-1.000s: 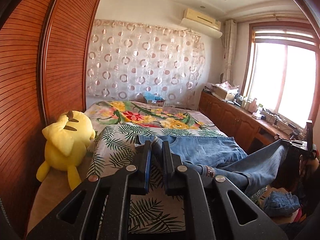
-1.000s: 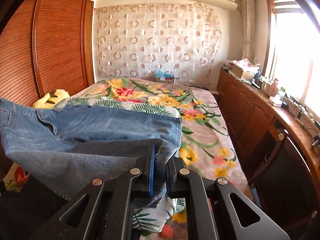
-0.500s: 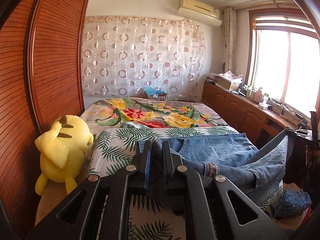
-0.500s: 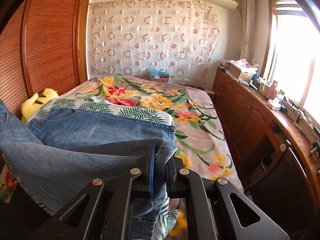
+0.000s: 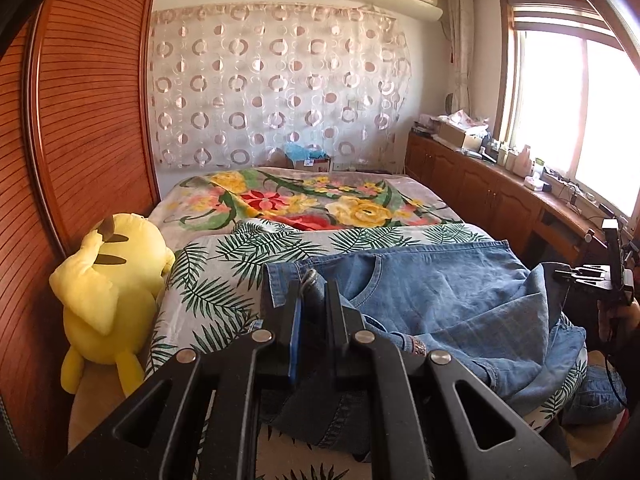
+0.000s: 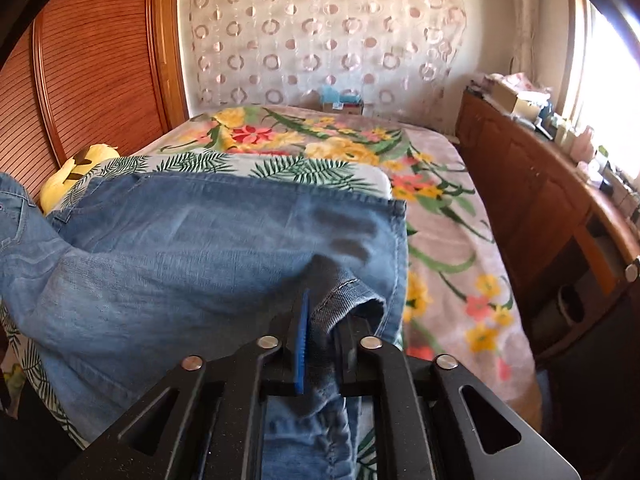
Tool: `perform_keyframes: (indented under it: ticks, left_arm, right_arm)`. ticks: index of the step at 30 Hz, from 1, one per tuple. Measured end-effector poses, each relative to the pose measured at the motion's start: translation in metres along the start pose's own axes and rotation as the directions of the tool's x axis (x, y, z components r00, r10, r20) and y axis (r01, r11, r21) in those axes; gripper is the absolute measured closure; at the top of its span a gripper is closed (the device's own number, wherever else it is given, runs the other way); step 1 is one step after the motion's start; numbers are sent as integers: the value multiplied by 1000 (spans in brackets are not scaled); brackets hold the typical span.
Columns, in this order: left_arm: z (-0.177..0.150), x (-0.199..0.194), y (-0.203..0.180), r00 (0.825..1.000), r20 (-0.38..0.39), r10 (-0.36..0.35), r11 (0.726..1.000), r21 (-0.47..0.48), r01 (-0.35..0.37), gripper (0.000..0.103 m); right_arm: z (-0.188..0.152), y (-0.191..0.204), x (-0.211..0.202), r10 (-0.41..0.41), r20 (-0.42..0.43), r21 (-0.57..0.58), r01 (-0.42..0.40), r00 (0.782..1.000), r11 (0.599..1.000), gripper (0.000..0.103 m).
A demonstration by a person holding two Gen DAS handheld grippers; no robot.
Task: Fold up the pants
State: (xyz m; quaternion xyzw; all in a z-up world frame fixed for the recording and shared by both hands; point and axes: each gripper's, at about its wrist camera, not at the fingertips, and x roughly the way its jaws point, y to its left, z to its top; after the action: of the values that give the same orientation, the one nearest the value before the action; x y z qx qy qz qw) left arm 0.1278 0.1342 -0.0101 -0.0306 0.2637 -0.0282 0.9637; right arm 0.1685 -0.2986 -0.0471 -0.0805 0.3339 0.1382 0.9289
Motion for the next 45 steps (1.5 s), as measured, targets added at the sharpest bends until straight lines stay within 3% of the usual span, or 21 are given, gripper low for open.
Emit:
perform_keyframes:
  ticks: [1,2,6,12,16,23,26,37,40,45]
  left_arm:
    - [-1,-1,-1,1000,-2,0,1000,2,0,92]
    - [-2,-1,-1,1000,-3,0,1000,3,0,92]
    - [-3,-1,-2,1000,-5,-2,1000,4,2,92]
    - [-5,-1,-4,1000,-9,-2,1000,6,2,92]
    - [-11,3,-10,1000,-19,-5,1000,5,5,92]
    - [-15,5,-8,999,-37,-2,1000,2,2,92]
    - [-17,6,-6,999,-43,-1,1000,-3,0,92]
    - [-20,8,-5,999,-51,-1,1000,-7,1,92]
    - [-19,7,-4,999,-50,0,1000,-4,0,92]
    - [-20,7,-4,999,-44,3,1000,-7,-4,92]
  right_arm:
    - [-2,-3,-7,-7,7,14,7,1000,1000,64]
    - [-4,-4,-14,-2,19,26,1,1000,1000,58]
    - [-22,-15,-40,35,28,62,-36,999,997,57]
    - [-54,-24,-29,68,-71,50,-65,995,997,57]
    - [-60,-29,-23,88,-91,67,-82,992,994,57]
    - [-55,-26,-14,116,-91,39,-113,989,993,74]
    - [-54,-21,-4,86,-126,26,-84,988,996,74]
    - [-52,-18,-7,63,-130,17,-61,990,998,74]
    - [-54,-13,-11,60,-123,4,-60,991,998,87]
    - [-57,-13,-33,59,-64,12,-58,996,998,93]
